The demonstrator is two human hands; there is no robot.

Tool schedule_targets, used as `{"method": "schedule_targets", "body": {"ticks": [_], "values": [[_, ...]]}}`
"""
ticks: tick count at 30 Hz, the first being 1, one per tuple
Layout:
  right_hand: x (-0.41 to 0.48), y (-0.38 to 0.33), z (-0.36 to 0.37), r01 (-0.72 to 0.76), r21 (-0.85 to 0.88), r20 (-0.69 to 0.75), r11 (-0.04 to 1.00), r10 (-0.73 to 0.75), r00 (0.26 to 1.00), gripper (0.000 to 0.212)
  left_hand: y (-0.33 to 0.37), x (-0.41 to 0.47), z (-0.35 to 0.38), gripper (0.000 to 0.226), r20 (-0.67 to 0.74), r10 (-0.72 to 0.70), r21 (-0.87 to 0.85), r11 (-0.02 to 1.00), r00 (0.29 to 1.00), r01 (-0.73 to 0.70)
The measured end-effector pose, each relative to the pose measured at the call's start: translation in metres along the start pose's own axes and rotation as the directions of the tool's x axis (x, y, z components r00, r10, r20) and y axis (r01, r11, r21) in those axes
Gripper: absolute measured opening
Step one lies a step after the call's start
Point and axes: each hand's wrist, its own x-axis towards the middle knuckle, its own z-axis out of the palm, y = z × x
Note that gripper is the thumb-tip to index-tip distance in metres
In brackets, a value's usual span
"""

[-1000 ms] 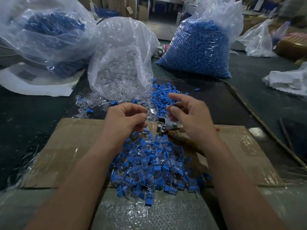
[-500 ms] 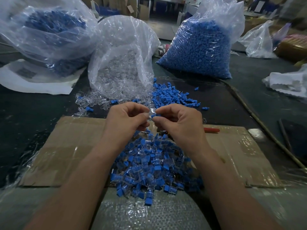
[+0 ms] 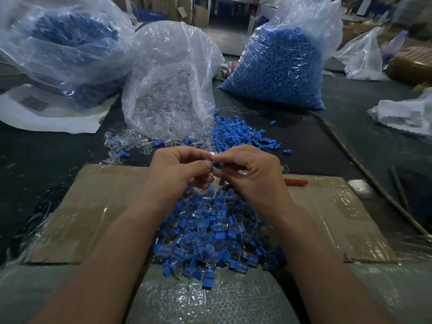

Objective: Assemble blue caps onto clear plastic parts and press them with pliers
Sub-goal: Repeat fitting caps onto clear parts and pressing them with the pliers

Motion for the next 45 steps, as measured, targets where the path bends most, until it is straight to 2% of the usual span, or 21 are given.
{"method": "schedule_targets", "body": {"ticks": [4,14,20,24,30,34,40,45], "values": [[-0.002,0.002,-0.001,-0.053,0.098,0.017,0.994,0.052,0.999,0.023,0.000,-0.001,0.000,0.012,0.051,-0.032,-0.016,0.999,0.998,0.032],[-0.003,0.003,-0.003,-0.041,0.153,0.018,0.987,0.039,0.999,0.029,0.002,-0.002,-0.001,0.015,0.079,-0.049,-0.051,0.997,0.996,0.053],[-0.003,0.003,-0.004,-0.005,0.111,0.005,0.994,0.005,1.000,0.029,0.000,-0.001,0.000,0.010,0.098,-0.067,-0.076,0.994,0.993,0.075],[-0.003,0.003,-0.006,0.022,0.066,0.031,0.998,-0.024,0.999,0.026,-0.001,-0.002,-0.001,0.016,0.114,-0.084,-0.057,0.994,0.990,0.091],[-0.003,0.001,-0.010,0.048,0.073,0.052,0.996,-0.052,0.997,0.024,0.001,-0.003,-0.001,0.007,0.134,-0.069,-0.028,0.997,0.989,0.074],[-0.002,0.001,-0.009,0.076,0.043,0.070,0.996,-0.079,0.994,0.026,0.002,-0.003,0.000,0.021,0.116,-0.031,0.032,0.999,0.993,0.027],[-0.001,-0.001,-0.007,-0.025,0.149,0.112,0.988,0.008,0.994,0.035,0.002,-0.003,0.001,0.022,0.060,0.016,0.018,1.000,0.998,-0.017],[-0.001,-0.005,-0.011,-0.167,0.297,0.143,0.940,0.129,0.981,0.028,0.003,-0.003,0.000,0.018,0.048,0.039,-0.005,0.999,0.998,-0.039]]}}
